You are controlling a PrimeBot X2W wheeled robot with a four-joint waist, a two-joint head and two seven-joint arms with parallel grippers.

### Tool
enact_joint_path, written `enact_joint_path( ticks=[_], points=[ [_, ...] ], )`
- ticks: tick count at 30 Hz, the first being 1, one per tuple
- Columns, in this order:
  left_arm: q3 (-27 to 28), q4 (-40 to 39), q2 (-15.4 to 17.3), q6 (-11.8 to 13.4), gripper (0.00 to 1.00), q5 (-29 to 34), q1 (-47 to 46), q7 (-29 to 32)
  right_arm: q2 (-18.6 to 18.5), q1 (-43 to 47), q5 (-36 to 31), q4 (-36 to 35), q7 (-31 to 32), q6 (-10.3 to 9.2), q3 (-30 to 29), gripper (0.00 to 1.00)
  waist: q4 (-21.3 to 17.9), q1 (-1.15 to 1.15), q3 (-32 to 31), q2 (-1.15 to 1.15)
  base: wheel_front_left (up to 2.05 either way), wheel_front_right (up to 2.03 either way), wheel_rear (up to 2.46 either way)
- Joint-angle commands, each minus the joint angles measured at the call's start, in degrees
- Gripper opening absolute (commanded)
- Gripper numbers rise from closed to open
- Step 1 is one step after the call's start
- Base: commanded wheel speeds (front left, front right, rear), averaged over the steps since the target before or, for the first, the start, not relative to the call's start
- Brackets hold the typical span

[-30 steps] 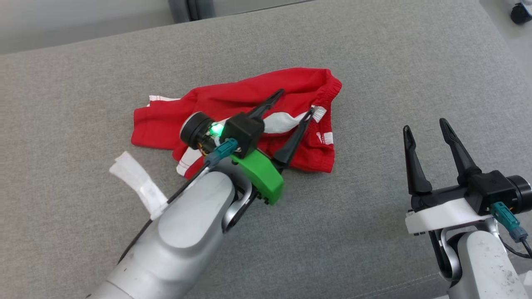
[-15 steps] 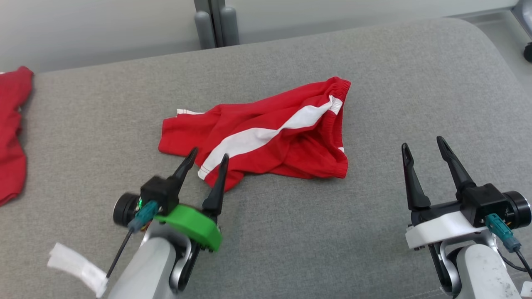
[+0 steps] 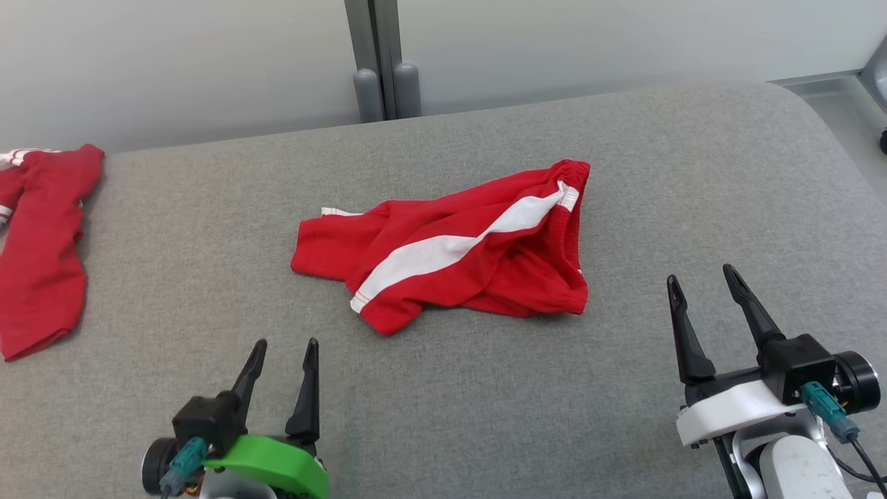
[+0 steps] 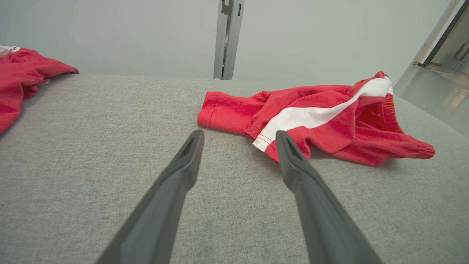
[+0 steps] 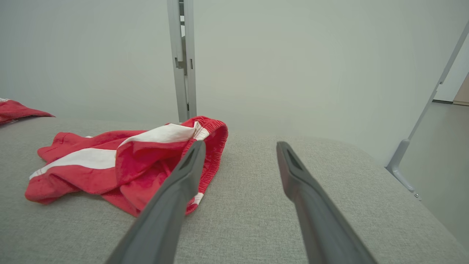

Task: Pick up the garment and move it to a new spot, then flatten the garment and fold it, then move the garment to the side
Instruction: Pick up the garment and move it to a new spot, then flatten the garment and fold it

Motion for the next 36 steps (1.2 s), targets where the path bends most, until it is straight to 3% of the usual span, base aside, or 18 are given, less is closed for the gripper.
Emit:
enact_joint_path(
  ticks=[1,11,36],
  points=[
    [0.82,-0.46,-0.39,-0.29,1.00,0.69,1.40,-0.03,-0.20,0.86,0.12,0.31,-0.11,-0.06,0.02,1.00,-0.14,0.00,-0.49,0.00,0.00,0.00,0.00],
    [5.91,-3.06,-1.61,-0.39,1.00,2.03,5.32,-0.03,-0.20,0.73,0.06,1.51,-0.11,-0.06,0.86,1.00,-0.44,0.00,-1.47,0.00,0.00,0.00,0.00],
    [5.47,-5.01,-1.96,-0.42,1.00,2.36,6.33,-0.03,-0.20,1.49,1.19,3.95,-0.11,-0.06,1.00,1.00,0.59,0.00,-2.77,0.00,0.00,0.00,0.00]
  ],
)
